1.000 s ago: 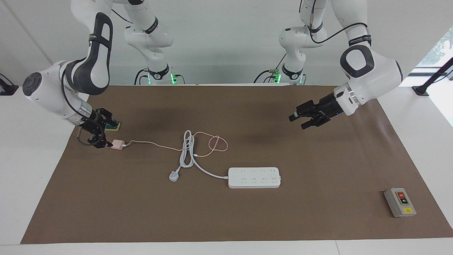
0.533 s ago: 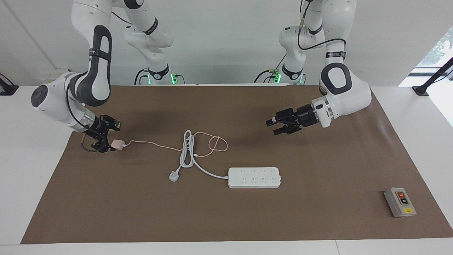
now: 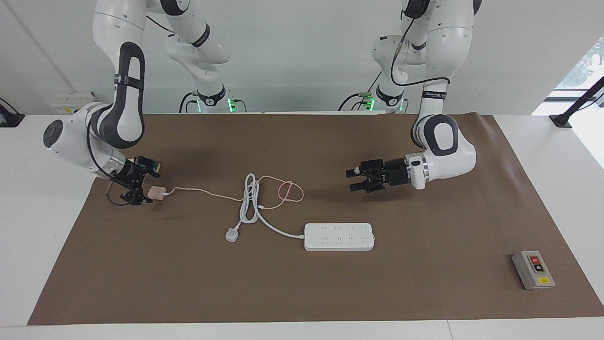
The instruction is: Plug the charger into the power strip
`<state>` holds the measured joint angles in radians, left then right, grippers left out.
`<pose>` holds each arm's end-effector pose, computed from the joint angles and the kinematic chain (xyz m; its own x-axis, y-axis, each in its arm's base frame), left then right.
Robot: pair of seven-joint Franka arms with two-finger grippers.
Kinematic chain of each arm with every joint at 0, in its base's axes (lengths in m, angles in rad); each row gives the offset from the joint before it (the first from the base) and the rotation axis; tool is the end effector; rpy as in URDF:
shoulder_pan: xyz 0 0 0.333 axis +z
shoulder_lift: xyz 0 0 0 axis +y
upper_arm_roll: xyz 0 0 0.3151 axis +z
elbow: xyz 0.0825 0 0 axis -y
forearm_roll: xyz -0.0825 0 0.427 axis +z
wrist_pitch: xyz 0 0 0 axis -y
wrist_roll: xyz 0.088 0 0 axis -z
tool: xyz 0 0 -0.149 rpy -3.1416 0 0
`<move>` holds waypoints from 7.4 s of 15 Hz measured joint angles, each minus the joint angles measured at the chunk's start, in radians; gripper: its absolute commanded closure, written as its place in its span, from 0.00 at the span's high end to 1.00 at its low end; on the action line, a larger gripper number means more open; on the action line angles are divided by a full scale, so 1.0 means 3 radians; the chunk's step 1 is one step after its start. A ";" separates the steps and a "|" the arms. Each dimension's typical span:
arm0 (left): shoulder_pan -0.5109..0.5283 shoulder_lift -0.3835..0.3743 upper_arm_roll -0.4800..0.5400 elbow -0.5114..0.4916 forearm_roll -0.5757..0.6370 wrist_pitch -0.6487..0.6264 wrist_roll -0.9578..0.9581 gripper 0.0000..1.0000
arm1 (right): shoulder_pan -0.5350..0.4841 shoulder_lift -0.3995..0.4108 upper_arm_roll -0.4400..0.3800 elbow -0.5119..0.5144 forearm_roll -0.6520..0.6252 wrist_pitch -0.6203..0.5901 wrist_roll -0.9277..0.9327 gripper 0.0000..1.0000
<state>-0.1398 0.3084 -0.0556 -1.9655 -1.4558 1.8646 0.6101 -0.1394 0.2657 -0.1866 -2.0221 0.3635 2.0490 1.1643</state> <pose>0.6075 -0.2377 0.3047 0.9982 -0.0225 -0.0547 0.0471 -0.2564 0.9654 0.5718 -0.1597 0.2370 -0.1400 -0.9428 -0.3026 -0.9851 0.1019 0.1384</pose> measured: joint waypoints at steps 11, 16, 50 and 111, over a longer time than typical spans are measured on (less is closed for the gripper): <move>0.0001 0.0129 0.0019 -0.0115 -0.0457 -0.0598 0.0301 1.00 | -0.0183 0.0081 -0.0001 -0.0106 0.0327 0.0112 -0.0403 1.00; 0.0093 0.0383 0.0030 -0.0144 -0.0598 -0.0925 0.0510 1.00 | -0.0197 0.0099 -0.0001 -0.0117 0.0451 0.0112 -0.0438 1.00; -0.0085 0.0381 -0.0001 -0.0050 -0.0852 -0.0444 0.0718 1.00 | 0.0013 0.0049 0.0090 0.0127 0.0813 -0.0162 -0.0436 0.00; -0.0224 0.0393 -0.0004 -0.0036 -0.0947 -0.0035 0.1052 1.00 | 0.2528 0.0821 0.0113 0.1752 0.1152 0.0508 0.1352 0.00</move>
<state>-0.2068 0.4264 -0.0568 -1.9764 -1.7400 1.8542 0.9256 0.6189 0.5121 -0.1528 -1.4964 0.7090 2.2014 1.5698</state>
